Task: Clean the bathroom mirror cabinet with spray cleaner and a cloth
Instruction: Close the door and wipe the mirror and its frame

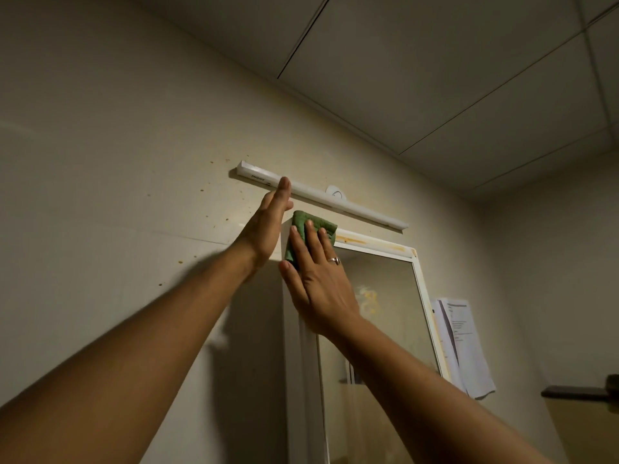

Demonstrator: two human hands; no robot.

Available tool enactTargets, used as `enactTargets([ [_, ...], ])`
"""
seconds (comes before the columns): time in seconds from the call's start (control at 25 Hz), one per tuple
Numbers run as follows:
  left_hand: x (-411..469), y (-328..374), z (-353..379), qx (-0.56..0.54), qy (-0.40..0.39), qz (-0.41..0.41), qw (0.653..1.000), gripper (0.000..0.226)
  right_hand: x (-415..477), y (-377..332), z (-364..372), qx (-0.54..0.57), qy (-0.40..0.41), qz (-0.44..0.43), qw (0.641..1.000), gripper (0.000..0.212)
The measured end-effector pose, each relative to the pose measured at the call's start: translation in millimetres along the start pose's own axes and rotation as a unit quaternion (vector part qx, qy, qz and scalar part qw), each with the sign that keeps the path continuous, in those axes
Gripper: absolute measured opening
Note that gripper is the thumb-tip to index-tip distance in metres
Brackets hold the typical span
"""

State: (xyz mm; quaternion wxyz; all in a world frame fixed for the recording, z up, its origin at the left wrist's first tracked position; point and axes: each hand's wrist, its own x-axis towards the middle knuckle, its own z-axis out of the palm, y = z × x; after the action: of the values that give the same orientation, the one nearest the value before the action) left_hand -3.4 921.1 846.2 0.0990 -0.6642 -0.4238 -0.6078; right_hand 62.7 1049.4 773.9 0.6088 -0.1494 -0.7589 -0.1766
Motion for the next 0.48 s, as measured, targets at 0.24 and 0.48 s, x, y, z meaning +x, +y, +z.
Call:
enactTargets([
  [0.24, 21.9, -16.5, -3.6, 0.079, -0.043, -0.013, 0.996, 0.098, -6.5, 82.8, -1.6, -0.015, 0.031, 0.059, 0.998, 0.067],
  [0.48, 22.9, -21.9, -1.6, 0.096, -0.038, -0.001, 0.995, 0.097, 16.0, 96.1, -5.6, 0.139, 0.149, 0.251, 0.946, 0.054],
])
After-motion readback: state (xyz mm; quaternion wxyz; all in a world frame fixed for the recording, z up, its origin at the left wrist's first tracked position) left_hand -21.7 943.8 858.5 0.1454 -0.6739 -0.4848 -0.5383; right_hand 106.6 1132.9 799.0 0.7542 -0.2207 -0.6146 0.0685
